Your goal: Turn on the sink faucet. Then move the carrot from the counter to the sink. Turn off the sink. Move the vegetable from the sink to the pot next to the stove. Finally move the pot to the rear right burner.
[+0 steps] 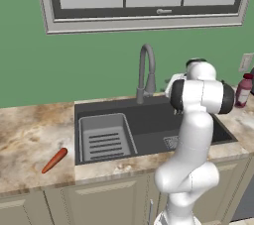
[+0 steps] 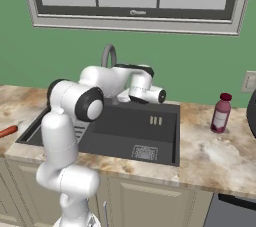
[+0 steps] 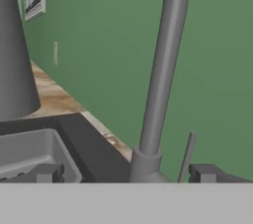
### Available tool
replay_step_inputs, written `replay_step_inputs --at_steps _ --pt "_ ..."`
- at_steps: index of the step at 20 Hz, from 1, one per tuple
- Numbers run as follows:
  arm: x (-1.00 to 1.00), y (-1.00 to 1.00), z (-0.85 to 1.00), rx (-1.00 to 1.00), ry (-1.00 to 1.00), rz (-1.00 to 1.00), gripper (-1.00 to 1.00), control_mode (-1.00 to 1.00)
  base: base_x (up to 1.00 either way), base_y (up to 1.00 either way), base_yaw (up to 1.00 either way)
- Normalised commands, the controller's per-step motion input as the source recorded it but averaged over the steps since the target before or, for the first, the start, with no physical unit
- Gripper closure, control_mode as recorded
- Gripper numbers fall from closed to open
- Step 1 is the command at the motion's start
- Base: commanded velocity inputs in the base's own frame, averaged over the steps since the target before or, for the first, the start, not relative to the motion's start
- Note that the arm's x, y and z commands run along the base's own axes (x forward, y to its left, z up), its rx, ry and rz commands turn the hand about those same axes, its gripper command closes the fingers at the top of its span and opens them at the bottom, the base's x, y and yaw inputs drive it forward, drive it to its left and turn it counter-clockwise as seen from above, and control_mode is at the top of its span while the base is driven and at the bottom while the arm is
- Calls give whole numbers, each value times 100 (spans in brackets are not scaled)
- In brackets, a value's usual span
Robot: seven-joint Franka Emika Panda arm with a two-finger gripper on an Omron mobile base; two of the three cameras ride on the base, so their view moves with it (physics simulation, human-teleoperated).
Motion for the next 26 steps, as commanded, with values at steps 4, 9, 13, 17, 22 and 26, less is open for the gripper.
replay_step_inputs --at_steps 4,9,13,17,22,26 --pt "18 9 0 0 0 1 -100 -100 0 0 0" --pt "4 14 0 0 0 1 -100 -100 0 0 0" --pt "4 15 -2 0 0 0 -100 -100 0 0 0" --pt "17 3 -4 0 0 1 -100 -100 0 0 0" --pt "25 0 -12 0 0 3 -100 -100 0 0 0" --pt "17 0 -20 0 0 4 -100 -100 0 0 0"
